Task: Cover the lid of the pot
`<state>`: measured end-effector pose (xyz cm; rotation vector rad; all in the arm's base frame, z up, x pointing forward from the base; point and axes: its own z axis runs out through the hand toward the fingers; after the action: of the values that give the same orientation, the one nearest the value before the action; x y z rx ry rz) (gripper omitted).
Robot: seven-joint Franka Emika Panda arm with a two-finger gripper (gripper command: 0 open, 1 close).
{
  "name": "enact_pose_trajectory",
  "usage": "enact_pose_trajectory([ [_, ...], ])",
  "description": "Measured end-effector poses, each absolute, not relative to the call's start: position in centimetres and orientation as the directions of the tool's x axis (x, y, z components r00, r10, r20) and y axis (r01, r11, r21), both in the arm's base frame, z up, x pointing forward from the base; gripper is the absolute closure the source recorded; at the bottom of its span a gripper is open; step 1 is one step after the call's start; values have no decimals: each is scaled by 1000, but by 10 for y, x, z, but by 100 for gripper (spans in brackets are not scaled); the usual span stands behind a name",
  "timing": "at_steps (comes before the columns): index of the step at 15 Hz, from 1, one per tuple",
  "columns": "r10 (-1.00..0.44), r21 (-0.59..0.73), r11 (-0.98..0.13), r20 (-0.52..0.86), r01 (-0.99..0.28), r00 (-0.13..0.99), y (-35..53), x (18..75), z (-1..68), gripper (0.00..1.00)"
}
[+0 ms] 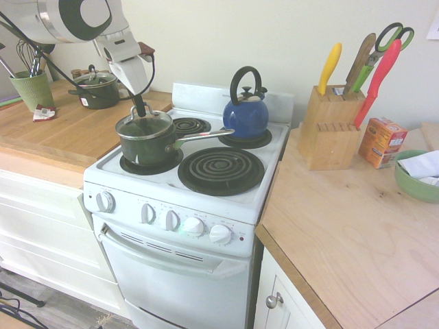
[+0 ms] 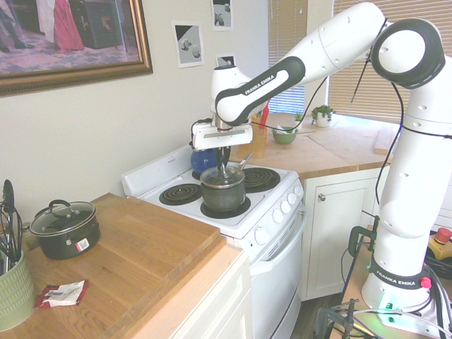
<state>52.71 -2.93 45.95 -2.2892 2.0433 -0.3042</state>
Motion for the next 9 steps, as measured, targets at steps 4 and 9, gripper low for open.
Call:
enact_pose_trajectory([
  [4, -987, -179, -130, 114, -975, 111, -26, 527, 460, 100],
  [9, -987, -233, -130, 121, -964, 104, -24, 540, 493, 100],
])
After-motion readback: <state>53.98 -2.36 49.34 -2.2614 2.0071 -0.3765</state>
